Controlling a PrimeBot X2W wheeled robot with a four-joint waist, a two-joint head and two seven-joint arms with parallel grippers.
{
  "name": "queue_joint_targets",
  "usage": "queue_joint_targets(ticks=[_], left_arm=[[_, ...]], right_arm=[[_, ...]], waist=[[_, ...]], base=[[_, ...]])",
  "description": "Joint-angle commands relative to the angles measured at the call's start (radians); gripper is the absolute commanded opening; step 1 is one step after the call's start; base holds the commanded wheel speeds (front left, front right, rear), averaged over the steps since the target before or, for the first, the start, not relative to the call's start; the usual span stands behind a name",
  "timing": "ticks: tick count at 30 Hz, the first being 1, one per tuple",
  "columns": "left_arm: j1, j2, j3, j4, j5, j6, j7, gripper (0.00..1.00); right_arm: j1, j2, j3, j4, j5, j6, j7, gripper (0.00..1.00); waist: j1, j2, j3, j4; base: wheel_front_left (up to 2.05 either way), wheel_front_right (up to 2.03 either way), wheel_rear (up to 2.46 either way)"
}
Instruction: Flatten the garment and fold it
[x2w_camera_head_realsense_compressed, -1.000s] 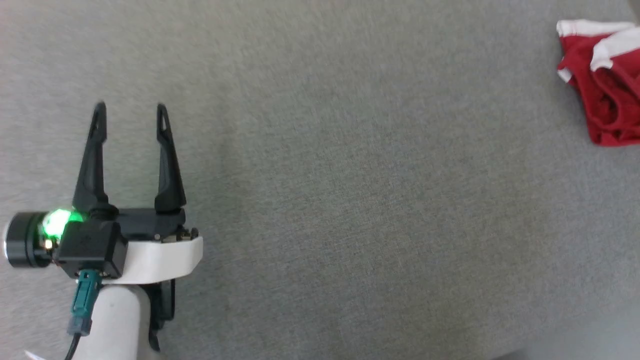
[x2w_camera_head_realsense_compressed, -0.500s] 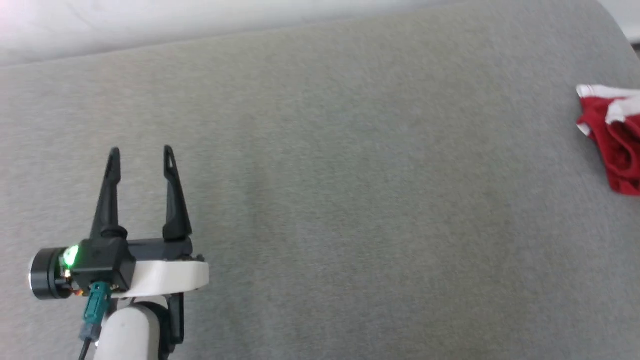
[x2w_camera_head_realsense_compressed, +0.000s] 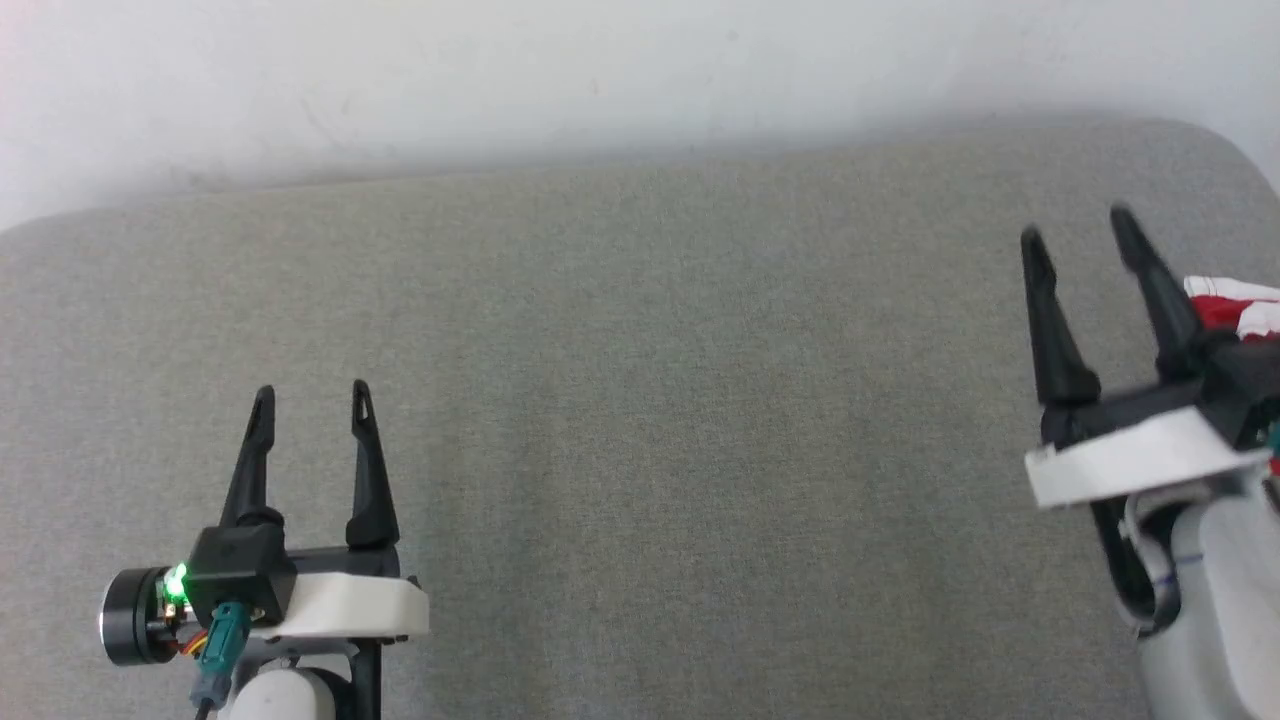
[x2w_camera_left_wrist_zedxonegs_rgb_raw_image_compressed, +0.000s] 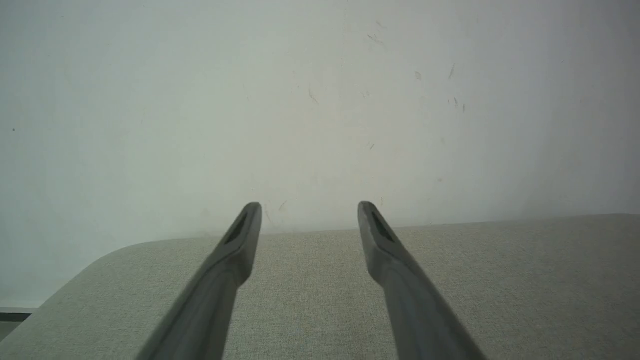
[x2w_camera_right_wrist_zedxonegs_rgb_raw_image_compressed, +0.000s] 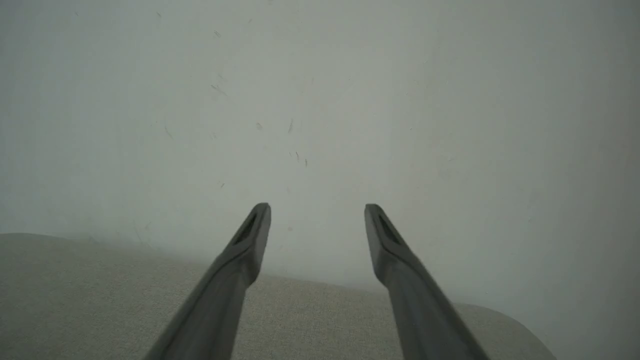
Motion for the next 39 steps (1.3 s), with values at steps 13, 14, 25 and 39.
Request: queue_joint_targets(ticks=[13, 14, 25, 39], left_arm=[[0.050, -0.019, 0.001, 0.075, 0.006, -0.042, -0.005, 1.00], [0.052, -0.020, 0.001, 0.077, 0.006, -0.045, -0.005, 1.00], [0.042, -0.022, 0.000, 0.077, 0.005, -0.053, 0.012, 0.00], [0.042, -0.025, 0.001, 0.073, 0.010, -0.061, 0.041, 0.00]], right_arm=[[0.293, 0.116, -0.054, -0.085, 0.043, -0.002, -0.005, 1.00], [0.302, 0.120, -0.050, -0.089, 0.043, -0.002, -0.005, 1.00], [0.310, 0.125, -0.044, -0.089, 0.033, 0.000, 0.012, 0.00], [0.312, 0.128, -0.044, -0.094, 0.012, 0.000, 0.040, 0.00]], waist=[[0.0002, 0.0000, -0.083, 0.031], [0.0002, 0.0000, -0.085, 0.032], [0.0003, 0.0000, -0.089, 0.034], [0.0003, 0.0000, -0.094, 0.034]], base=[[0.00, 0.00, 0.00], [0.00, 0.00, 0.00], [0.00, 0.00, 0.00], [0.00, 0.00, 0.00]])
